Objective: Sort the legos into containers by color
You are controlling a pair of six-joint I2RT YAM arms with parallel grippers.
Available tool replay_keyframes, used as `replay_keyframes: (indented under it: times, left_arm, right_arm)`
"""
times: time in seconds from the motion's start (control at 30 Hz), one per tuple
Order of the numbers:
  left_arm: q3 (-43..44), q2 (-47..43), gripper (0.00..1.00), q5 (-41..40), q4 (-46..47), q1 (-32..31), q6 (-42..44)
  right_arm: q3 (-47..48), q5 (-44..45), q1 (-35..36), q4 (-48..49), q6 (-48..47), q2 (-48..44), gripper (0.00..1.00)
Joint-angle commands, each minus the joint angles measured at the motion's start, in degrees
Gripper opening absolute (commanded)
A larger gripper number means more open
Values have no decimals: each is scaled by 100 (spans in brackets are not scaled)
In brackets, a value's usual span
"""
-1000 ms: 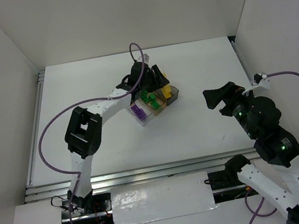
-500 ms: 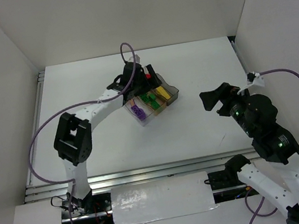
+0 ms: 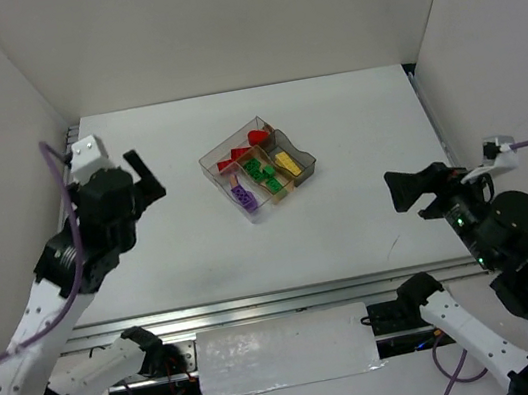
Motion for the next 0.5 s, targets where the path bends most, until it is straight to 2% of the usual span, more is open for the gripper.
replay_keyframes:
  times: [0.0,0.23,0.47]
  left_arm:
    - [-559,-699,99,-674,-854,-34,424]
    - [-1149,-2650,99,-604,-1101,-43,715]
    - [-1738,-3452,100,-296,-864,-43,645]
  right_arm:
    - [428,84,66,-630,-213,-266,100]
    - [921,531,75,-1484,-398,-583,100]
    - [764,540,75,-1546,-258,-785,100]
